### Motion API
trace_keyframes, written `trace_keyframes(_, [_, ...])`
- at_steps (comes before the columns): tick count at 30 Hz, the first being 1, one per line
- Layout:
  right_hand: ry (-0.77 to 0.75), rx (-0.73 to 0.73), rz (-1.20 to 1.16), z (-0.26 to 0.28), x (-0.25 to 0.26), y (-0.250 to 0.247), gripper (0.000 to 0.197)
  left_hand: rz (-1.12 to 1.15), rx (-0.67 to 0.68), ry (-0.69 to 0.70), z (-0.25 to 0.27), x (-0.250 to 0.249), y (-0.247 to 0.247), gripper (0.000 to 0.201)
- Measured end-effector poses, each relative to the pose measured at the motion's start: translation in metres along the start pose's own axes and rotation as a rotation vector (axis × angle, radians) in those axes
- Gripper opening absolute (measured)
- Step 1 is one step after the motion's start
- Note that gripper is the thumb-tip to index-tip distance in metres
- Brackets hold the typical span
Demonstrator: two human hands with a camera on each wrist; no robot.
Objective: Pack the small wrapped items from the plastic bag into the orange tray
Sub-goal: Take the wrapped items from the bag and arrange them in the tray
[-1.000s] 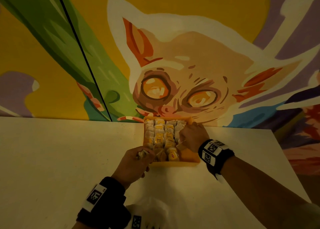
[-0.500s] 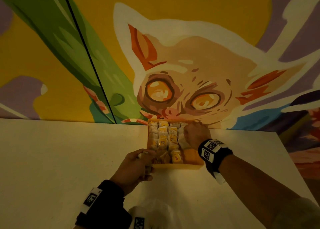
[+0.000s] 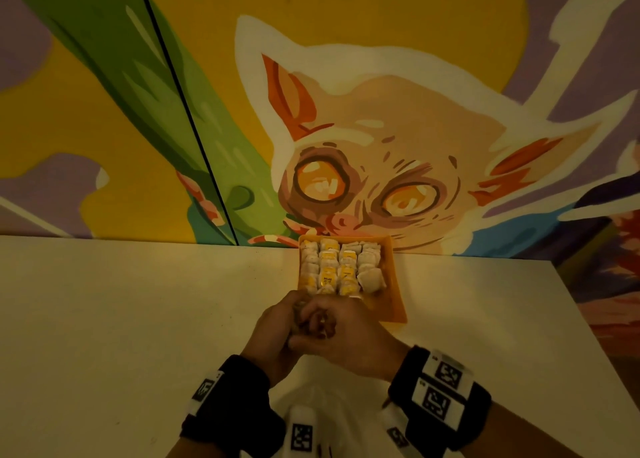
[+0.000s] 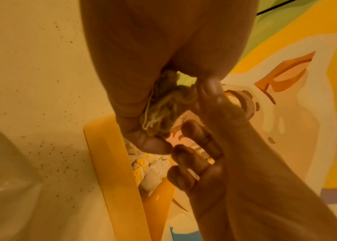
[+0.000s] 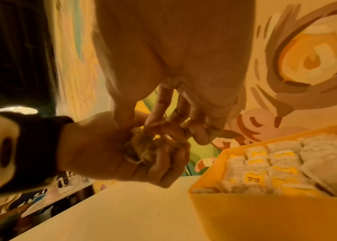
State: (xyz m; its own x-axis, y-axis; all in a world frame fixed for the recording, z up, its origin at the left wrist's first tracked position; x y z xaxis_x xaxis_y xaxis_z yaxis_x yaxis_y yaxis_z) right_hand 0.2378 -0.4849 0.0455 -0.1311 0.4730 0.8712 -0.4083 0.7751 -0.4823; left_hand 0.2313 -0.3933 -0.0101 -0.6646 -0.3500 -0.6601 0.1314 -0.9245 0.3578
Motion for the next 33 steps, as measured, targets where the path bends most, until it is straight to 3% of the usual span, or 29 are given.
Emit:
trace_keyframes(2, [0.020,-0.046,0.013,0.001,-0.004,0.005,0.028,0.008,0.013,0.008,-0.001,0.000,0.004,0.043])
trace_keyframes(4, [0.045,-0.148,-0.019,0.003,-0.008,0.001,0.020,0.010,0.031,0.014,-0.003,0.002,0.006,0.042])
trace_keyframes(7, [0.032,-0.231,-0.061,0.006,-0.008,-0.003,0.004,0.011,0.095,0.028,0.002,0.001,0.011,0.054])
trace_keyframes(11, [0.049,-0.233,-0.161,0.007,-0.010,-0.007,0.011,0.093,0.112,0.037,0.002,-0.001,0.010,0.067])
trace_keyframes(15, [0.157,-0.304,-0.313,0.009,-0.023,-0.023,0.016,0.178,0.102,0.018,0.003,0.000,0.006,0.042])
trace_keyframes(18, [0.206,-0.353,-0.370,0.012,-0.029,-0.038,0.017,0.120,0.108,0.013,0.004,0.000,0.004,0.032])
trace_keyframes(22, [0.208,-0.302,-0.428,0.013,-0.034,-0.043,0.013,-0.093,0.120,0.085,0.006,-0.002,0.003,0.037])
trace_keyframes(27, [0.206,-0.231,-0.412,0.014,-0.039,-0.043,0.005,-0.279,0.105,0.160,0.008,-0.007,0.008,0.027])
trace_keyframes(31, [0.245,-0.152,-0.357,0.015,-0.045,-0.046,0.022,-0.443,0.067,0.260,0.006,-0.013,0.013,0.023])
trace_keyframes(33, [0.195,-0.134,-0.313,0.014,-0.042,-0.051,0.016,-0.522,0.051,0.299,0.005,-0.013,0.017,0.018])
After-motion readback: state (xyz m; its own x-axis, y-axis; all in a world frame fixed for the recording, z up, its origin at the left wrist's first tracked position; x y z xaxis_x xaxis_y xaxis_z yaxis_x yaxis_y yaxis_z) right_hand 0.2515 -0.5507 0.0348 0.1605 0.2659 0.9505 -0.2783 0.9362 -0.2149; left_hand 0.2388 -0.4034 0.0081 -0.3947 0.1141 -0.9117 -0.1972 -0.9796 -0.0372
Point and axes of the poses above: each hand's wrist, its own z-axis away from the middle knuckle, its own y-axis out of the palm, x = y × z, the point moved 8 cm from there along -z, towards the middle knuckle, and after that the axes turned 1 degree about -z, right-handed, at the moved point
